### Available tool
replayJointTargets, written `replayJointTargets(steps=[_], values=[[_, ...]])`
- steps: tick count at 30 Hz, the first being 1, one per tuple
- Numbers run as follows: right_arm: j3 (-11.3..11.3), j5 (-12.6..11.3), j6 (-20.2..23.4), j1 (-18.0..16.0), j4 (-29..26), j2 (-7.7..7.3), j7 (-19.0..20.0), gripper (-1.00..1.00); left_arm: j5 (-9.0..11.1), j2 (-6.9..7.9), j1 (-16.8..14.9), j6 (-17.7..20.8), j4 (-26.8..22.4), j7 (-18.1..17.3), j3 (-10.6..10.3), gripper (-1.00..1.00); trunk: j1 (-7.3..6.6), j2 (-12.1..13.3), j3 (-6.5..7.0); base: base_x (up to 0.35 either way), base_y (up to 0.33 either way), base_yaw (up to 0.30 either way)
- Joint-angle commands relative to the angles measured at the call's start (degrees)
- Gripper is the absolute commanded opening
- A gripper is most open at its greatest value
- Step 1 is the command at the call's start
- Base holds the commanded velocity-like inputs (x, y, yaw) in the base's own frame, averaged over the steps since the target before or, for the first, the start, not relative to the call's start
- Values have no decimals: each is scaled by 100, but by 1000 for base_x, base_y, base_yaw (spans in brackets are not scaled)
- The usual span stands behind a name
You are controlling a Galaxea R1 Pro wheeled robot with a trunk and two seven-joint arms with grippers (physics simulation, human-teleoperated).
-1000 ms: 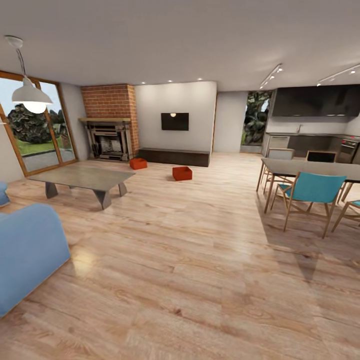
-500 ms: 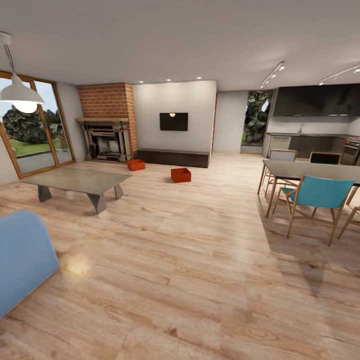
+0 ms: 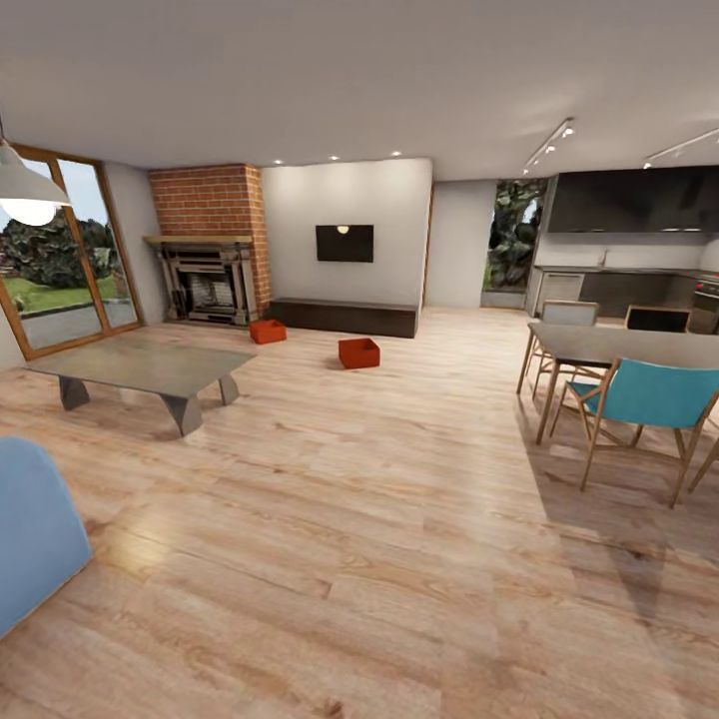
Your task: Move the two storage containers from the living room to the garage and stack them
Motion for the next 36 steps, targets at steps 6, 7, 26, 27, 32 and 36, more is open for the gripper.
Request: replayJointTargets(steps=[6, 7, 26, 27, 32, 36], values=[[9, 60, 38, -1, -14, -29, 51, 100, 19, -4, 3, -8, -9, 3, -1, 100, 4, -2, -4, 324, -78, 0], [7, 57, 43, -3, -15, -55, 169, 100, 19, -3, 3, -8, -9, 3, -1, 100, 4, -2, -4, 324, -76, 0], [-74, -723, 68, -45, -210, -580, 1370, 100, 19, -10, 3, -8, -9, 3, -1, 100, 4, -2, -4, 324, -75, 0], [-67, -754, 69, -45, -206, -578, 1370, 100, 19, -10, 3, -8, -9, 3, -1, 100, 4, -2, -4, 325, -49, 0], [-40, -830, 70, -46, -193, -565, 1320, 100, 12, 4, 3, -1, -9, -3, -7, 100, 4, -2, -4, 324, -10, 0], [-39, -860, 70, -46, -191, -559, 1350, 100, 10, -8, 3, 0, -9, -5, -9, 100, 4, -2, -4, 324, -1, 0]])
